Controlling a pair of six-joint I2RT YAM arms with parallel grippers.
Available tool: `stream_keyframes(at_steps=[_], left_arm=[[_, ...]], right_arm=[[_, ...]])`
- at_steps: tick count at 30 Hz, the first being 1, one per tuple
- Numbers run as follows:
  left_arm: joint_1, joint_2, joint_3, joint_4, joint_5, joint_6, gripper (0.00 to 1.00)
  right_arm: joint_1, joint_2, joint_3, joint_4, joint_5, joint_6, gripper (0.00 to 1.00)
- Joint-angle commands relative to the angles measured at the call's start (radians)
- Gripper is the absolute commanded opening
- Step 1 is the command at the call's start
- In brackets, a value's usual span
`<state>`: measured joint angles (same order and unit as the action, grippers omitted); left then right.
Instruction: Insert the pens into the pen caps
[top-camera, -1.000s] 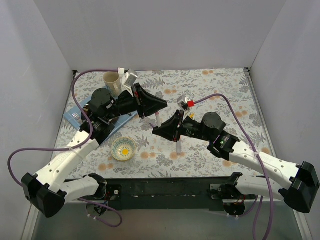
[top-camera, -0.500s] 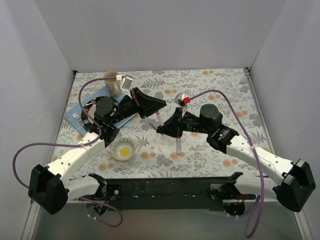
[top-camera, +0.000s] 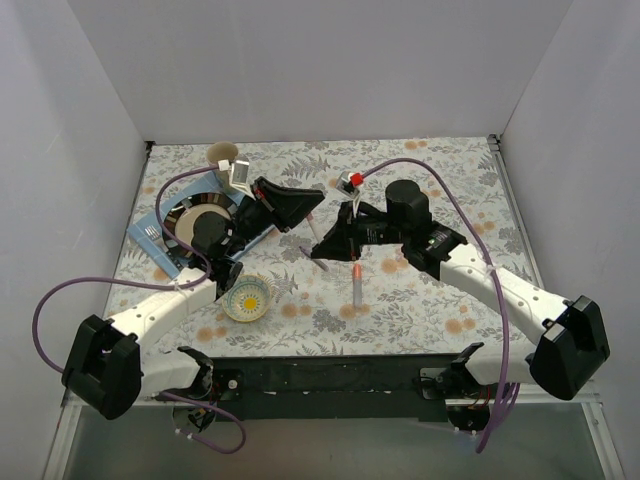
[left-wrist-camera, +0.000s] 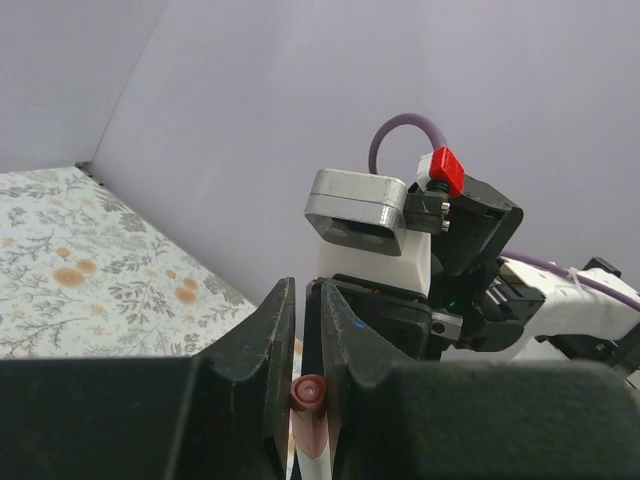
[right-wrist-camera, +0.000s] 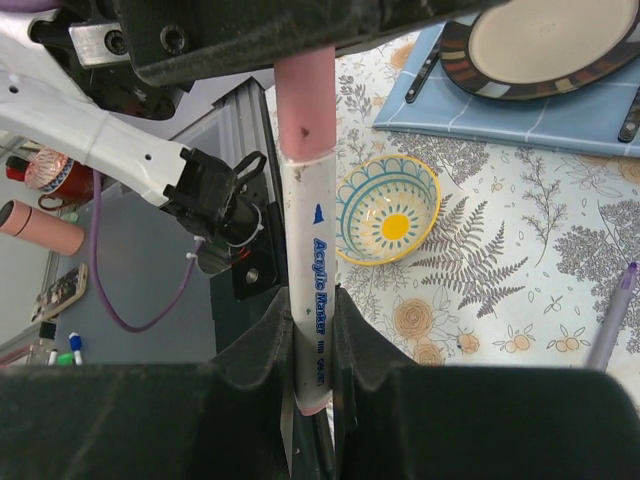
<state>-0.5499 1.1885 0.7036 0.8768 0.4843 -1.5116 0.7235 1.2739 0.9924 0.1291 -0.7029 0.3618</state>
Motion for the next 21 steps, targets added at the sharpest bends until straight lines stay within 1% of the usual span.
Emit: stream_keyframes(at_steps=[1, 5, 7, 10, 12, 13, 14, 15, 16, 18, 19, 20, 21], left_arm=[[-0.088, 0.033, -0.056, -0.209, 0.286, 0.014, 0.00], [-0.088, 0.051, -0.056, -0.269, 0.261, 0.068, 0.00], [-0.088, 0.063, -0.050, -0.271, 0.260, 0.085, 0.00], [-0.088, 0.085, -0.050, -0.243, 0.264, 0.076, 0.00], [-0.088, 0.097, -0.090, -0.139, 0.276, 0.013, 0.00], [-0.088, 0.111, -0.104, -0.095, 0.274, -0.022, 0.00], [-0.088, 0.114, -0.121, 0.003, 0.270, -0.079, 0.00], [-0.088, 0.118, -0.142, 0.055, 0.266, -0.111, 0.00], [-0.088, 0.122, -0.170, 0.095, 0.255, -0.131, 0.00], [-0.091, 0.134, -0.174, 0.132, 0.260, -0.139, 0.00], [-0.094, 0.137, -0.188, 0.145, 0.267, -0.147, 0.00], [-0.096, 0.151, -0.191, 0.190, 0.275, -0.160, 0.00], [-0.096, 0.160, -0.187, 0.180, 0.281, -0.163, 0.00]], right_arm=[[-0.049, 0.011, 0.233, 0.262, 0.259, -0.023, 0.01], [-0.049, 0.033, 0.302, 0.182, 0.333, -0.113, 0.01], [-0.049, 0.047, 0.336, 0.149, 0.356, -0.168, 0.01], [-0.050, 0.073, 0.367, 0.139, 0.373, -0.202, 0.01], [-0.061, 0.085, 0.374, 0.151, 0.362, -0.204, 0.01], [-0.068, 0.097, 0.373, 0.185, 0.353, -0.172, 0.01], [-0.079, 0.104, 0.362, 0.219, 0.342, -0.146, 0.01], [-0.105, 0.108, 0.347, 0.265, 0.297, -0.102, 0.01], [-0.116, 0.108, 0.330, 0.311, 0.283, -0.040, 0.01], [-0.130, 0.110, 0.305, 0.387, 0.270, 0.001, 0.01], [-0.139, 0.116, 0.293, 0.438, 0.251, 0.032, 0.01], [-0.147, 0.123, 0.299, 0.490, 0.206, 0.090, 0.01], [-0.153, 0.131, 0.313, 0.491, 0.197, 0.097, 0.01]])
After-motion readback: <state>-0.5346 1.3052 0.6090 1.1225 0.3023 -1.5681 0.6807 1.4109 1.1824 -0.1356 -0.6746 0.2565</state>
